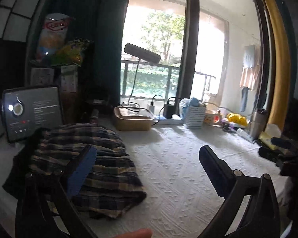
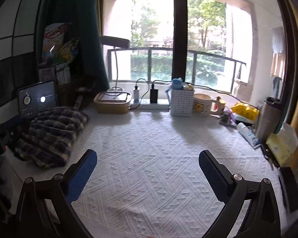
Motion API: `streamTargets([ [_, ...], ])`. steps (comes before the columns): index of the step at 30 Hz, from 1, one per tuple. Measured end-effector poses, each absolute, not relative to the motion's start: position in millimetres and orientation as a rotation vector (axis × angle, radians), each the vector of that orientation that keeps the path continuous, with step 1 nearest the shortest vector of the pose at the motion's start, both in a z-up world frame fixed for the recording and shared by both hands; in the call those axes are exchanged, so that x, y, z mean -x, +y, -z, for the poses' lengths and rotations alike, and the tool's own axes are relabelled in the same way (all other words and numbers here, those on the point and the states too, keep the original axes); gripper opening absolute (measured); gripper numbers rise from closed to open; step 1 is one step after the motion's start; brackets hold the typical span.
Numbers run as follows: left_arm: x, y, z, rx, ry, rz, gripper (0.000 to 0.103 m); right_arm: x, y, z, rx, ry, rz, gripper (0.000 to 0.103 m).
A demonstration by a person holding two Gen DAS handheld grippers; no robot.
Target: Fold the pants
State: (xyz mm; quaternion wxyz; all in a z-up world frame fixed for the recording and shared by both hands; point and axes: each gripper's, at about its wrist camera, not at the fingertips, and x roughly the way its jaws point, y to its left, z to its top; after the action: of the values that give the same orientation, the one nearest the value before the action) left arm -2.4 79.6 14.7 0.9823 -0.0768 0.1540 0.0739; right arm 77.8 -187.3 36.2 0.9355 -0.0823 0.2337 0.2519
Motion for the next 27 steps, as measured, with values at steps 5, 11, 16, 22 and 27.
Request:
streamTargets([
  [5,-1,80,-7,0.146,0.330,-0.164,0.102,-81,-188,-37,0.162,0.477,-0.528,0.103],
  [11,-1,82,-3,0.154,0.344,-0.154,0.102,-84,-184,-33,0.164,0.498,-0.526,0.103],
  [16,-1,87,-1,0.168,0.347,-0.157,0.102,-86,-184,-29,0.158,0.515,-0.520,0.103],
  [22,-2,87,2,0.170,0.358,-0.149,0.102,-89,-182,-28,0.157,0.521,-0.515,0.103],
  [27,-2,86,3,0.169,0.363,-0.145,0.102,-90,-181,-27,0.159,0.525,-0.515,0.103],
])
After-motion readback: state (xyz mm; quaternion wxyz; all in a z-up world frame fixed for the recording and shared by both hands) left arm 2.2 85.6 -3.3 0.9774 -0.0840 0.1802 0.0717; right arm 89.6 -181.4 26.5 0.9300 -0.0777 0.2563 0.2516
